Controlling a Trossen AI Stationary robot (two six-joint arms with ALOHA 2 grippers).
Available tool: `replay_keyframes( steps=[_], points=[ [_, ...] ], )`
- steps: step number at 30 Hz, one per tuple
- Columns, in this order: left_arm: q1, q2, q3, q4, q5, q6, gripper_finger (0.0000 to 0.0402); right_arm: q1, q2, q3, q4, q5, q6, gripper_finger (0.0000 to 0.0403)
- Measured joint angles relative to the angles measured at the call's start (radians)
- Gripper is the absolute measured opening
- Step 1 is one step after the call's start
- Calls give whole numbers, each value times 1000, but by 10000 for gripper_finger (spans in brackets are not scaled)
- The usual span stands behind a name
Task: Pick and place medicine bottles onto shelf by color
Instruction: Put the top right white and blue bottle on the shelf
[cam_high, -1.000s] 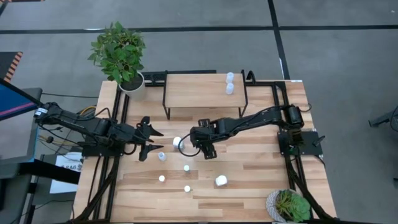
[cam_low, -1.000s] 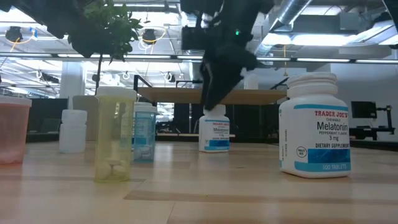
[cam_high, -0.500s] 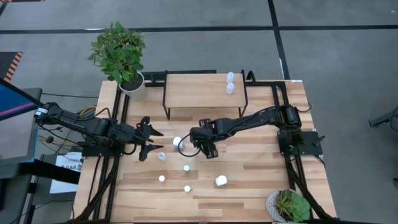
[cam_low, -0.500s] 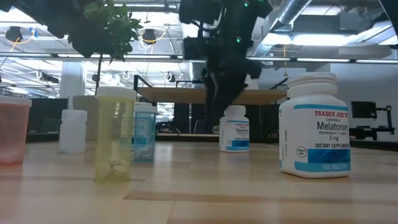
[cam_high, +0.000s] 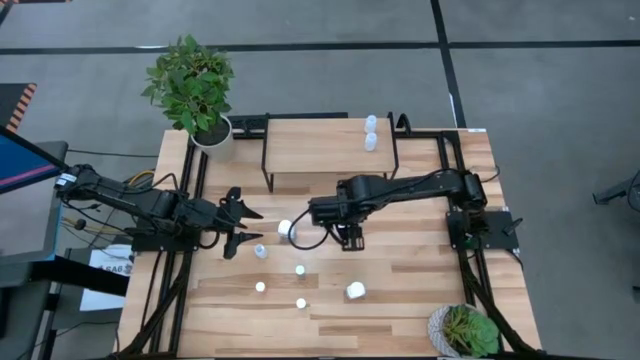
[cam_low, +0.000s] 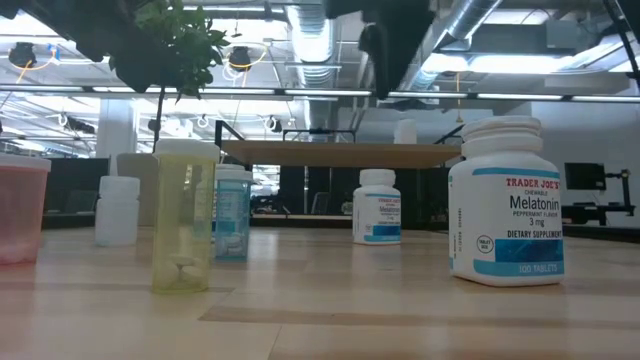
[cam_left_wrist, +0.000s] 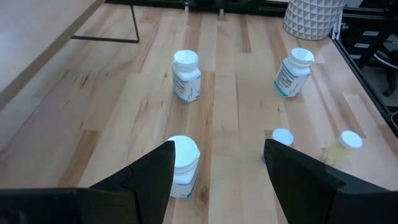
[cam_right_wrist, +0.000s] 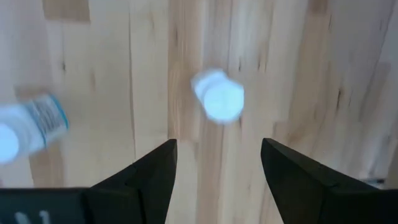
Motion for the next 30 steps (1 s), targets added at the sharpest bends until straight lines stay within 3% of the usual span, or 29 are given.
replay_keyframes(
  steps=[3, 17, 25, 30],
  points=[
    [0, 0, 0, 0, 0, 9, 234, 6, 0, 5, -9, 0, -37, 256],
    [0, 0, 0, -5, 0, 14, 234, -22, 13, 4, -19, 53, 175, 258],
    [0, 0, 0, -4, 0, 0, 234, -1, 14, -42, -23, 161, 140, 312],
    [0, 0, 0, -4, 0, 5, 234, -2, 13, -77, 14, 163, 135, 333]
  ],
)
